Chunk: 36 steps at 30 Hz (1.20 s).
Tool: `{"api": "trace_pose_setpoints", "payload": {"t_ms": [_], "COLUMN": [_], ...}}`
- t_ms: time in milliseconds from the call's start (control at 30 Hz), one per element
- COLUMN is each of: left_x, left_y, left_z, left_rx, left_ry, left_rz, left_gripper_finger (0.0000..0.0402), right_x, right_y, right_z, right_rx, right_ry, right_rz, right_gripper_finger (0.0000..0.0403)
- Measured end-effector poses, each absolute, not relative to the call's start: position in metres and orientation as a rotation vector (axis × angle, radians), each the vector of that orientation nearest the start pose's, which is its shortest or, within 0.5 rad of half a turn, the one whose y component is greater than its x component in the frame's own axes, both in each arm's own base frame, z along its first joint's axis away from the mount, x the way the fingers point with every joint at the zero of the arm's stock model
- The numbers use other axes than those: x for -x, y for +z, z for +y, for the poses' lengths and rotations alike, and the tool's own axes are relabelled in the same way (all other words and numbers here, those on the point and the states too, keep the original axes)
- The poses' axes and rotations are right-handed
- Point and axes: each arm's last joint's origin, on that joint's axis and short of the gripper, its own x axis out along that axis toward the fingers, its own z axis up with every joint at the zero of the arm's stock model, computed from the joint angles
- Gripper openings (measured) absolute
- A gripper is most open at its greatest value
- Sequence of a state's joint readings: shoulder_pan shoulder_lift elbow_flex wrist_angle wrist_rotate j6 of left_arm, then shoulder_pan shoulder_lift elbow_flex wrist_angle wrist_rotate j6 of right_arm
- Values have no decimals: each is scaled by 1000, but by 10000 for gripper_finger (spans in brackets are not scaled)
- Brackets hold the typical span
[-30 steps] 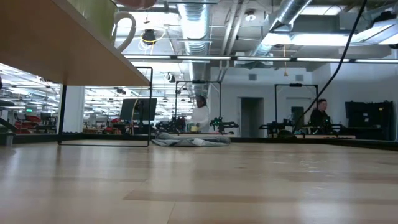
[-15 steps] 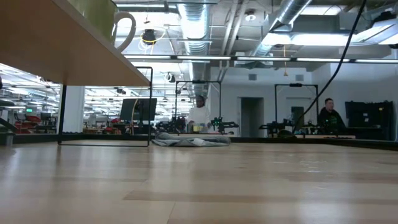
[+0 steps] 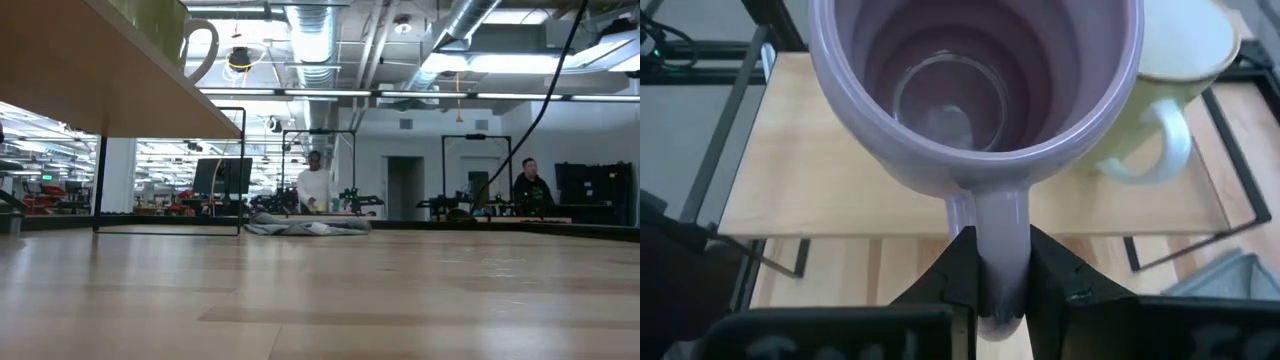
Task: Stack small to large cups/mugs on shelf
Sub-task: Put the purple mug on the shelf
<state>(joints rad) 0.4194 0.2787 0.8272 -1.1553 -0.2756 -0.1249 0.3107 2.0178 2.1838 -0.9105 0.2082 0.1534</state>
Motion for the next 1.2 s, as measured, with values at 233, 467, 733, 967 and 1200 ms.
{"api": "trace_pose_setpoints", "payload": {"t_ms": [233, 467, 733, 967, 1200], "left_x": [-17, -17, -16, -16, -15], "left_y": [300, 300, 299, 298, 298], "left_z": [16, 16, 16, 16, 15], "left_rx": [161, 162, 162, 163, 163], "left_ry": [711, 709, 709, 709, 710], "left_rz": [578, 584, 596, 604, 614], "left_gripper_finger": [203, 203, 203, 203, 203], "right_x": [-431, -448, -462, -469, -472], "right_y": [366, 344, 333, 327, 331], "right_z": [129, 132, 126, 121, 120], "right_rx": [48, 114, 75, 53, 53], "right_ry": [42, 71, 121, 147, 163], "right_rz": [696, 724, 713, 711, 664], "right_gripper_finger": [62, 62, 61, 61, 61]}}
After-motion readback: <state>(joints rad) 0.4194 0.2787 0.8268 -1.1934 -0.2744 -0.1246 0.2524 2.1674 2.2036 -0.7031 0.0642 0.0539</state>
